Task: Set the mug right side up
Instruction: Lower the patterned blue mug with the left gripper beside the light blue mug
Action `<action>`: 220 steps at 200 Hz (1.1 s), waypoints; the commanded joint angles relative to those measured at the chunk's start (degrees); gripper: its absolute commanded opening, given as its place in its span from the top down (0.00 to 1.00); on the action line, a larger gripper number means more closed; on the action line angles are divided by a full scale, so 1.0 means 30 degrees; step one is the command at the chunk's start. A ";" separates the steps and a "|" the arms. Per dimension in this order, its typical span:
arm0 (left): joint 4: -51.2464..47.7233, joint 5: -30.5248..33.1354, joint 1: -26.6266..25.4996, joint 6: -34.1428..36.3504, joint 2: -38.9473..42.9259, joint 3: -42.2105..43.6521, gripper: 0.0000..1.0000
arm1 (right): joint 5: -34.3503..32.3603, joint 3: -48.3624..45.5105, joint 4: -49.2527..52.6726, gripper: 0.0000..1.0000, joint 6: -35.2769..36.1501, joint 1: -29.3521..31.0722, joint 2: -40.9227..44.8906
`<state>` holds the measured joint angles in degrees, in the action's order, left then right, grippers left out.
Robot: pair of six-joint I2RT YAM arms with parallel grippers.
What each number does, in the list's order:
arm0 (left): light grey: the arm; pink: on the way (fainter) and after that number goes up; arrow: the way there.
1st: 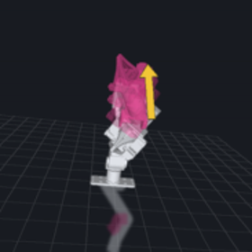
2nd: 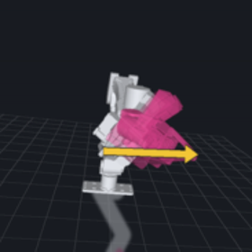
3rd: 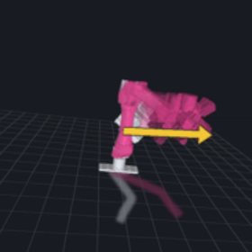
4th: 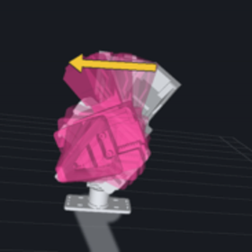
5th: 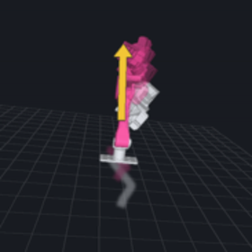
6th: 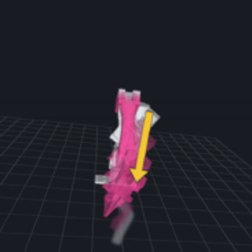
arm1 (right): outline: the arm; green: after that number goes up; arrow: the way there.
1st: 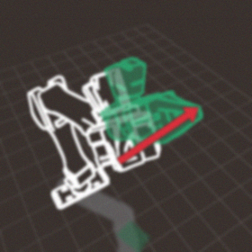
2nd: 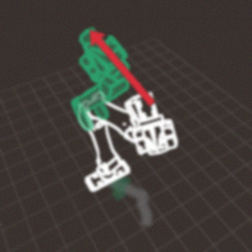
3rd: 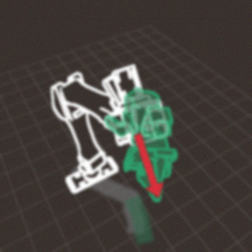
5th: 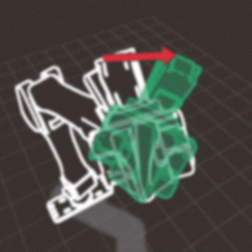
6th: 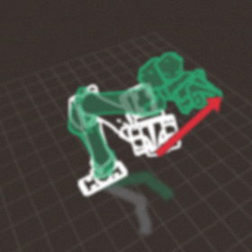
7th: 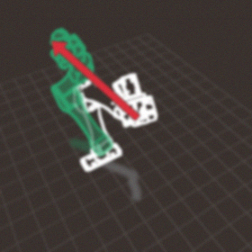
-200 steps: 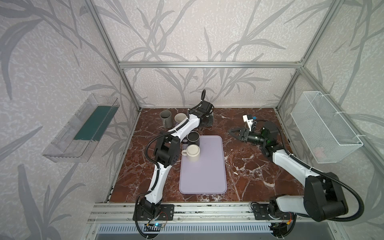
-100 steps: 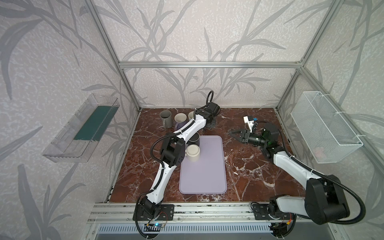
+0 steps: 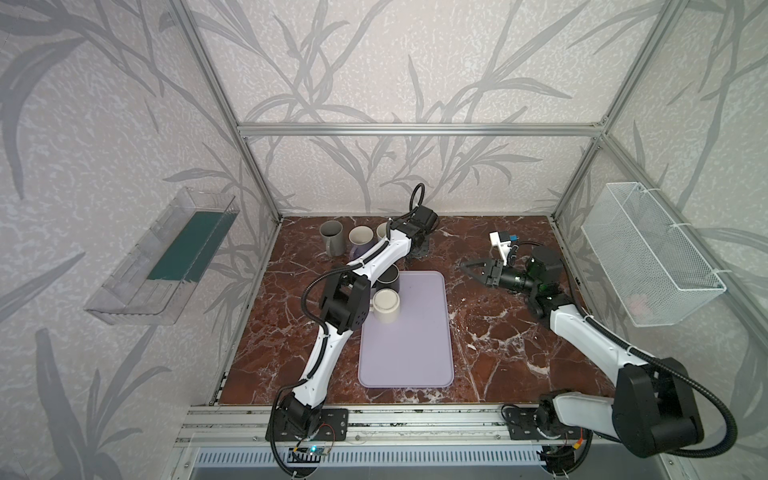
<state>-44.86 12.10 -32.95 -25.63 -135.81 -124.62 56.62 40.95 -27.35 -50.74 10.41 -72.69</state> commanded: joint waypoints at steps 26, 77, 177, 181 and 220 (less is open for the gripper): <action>0.0982 0.0757 -0.0051 -0.0618 0.0268 0.0250 1.00 | 0.0287 -0.0225 0.0417 0.53 0.0441 -0.0132 0.0542; 0.1298 0.0728 -0.0039 -0.0922 0.0285 0.0724 1.00 | 0.0214 -0.0241 0.0622 0.53 0.0573 -0.0161 0.0730; 0.1398 0.0296 -0.0054 -0.1034 0.0460 0.1139 0.83 | 0.0140 -0.0203 0.0739 0.52 0.0590 -0.0146 0.0796; 0.1408 0.0296 -0.0039 -0.1030 0.0474 0.1153 0.82 | 0.0140 -0.0212 0.0754 0.52 0.0621 -0.0160 0.0791; 0.1351 0.0289 -0.0059 -0.1109 0.0779 0.1259 0.71 | 0.0113 -0.0212 0.0741 0.51 0.0566 -0.0161 0.0833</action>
<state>-41.01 12.08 -32.95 -28.12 -135.81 -121.60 56.60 40.86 -25.08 -49.63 10.11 -71.94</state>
